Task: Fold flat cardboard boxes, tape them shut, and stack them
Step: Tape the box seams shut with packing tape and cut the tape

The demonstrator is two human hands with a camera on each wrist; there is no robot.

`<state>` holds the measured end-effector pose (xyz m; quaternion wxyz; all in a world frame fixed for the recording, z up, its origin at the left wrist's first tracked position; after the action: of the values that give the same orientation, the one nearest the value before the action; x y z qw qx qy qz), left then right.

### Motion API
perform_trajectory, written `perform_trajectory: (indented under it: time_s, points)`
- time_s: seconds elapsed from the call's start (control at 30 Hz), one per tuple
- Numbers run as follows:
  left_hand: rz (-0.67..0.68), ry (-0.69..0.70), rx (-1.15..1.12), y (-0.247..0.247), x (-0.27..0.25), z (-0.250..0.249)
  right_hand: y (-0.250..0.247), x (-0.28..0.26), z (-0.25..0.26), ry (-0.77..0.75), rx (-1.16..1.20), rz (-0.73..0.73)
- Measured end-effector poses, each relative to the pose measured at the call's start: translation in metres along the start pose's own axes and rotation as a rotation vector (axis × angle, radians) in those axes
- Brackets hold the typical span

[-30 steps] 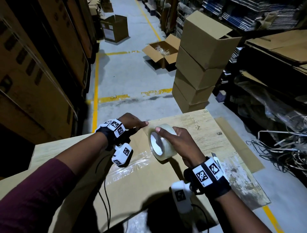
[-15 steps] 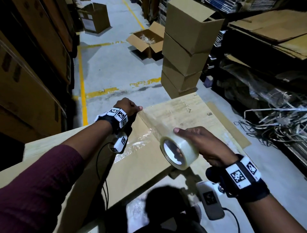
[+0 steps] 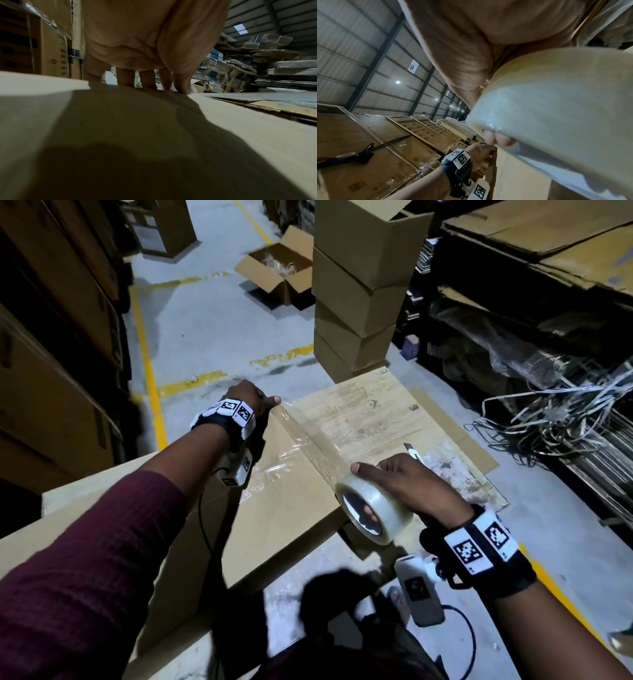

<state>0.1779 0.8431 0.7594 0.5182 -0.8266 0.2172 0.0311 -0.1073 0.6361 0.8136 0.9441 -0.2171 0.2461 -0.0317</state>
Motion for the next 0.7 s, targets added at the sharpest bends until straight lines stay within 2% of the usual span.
perform_trajectory:
  time_s: [0.13, 0.27, 0.43, 0.6, 0.7]
  points:
    - [0.017, -0.005, 0.002, 0.002, 0.003, 0.002, 0.008, -0.005, -0.023, 0.02, -0.142, -0.047]
    - [0.018, -0.009, 0.01, 0.005, 0.004, 0.004, 0.023, 0.0, -0.062, 0.035, -0.036, -0.111]
    - [0.027, -0.031, -0.012, 0.005, 0.003, 0.005, 0.035, 0.004, -0.077, 0.029, 0.072, -0.156]
    - [0.052, -0.066, -0.062, 0.009, 0.0, 0.005, 0.037, 0.019, -0.097, 0.092, 0.13, -0.112]
    - [0.055, -0.063, -0.109, 0.01, -0.009, 0.003, 0.048, 0.026, -0.11, 0.135, 0.2, -0.033]
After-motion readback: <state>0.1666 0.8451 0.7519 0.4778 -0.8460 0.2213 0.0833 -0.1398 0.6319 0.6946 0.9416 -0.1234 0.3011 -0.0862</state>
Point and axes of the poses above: each hand's wrist, its own x-axis towards the middle knuckle, its own y-axis out of the palm, z = x × y, the point moved 5 cm from there along x, towards the middle knuckle, and after that the axes turned 4 degrees about y, right-handed, at the moved point
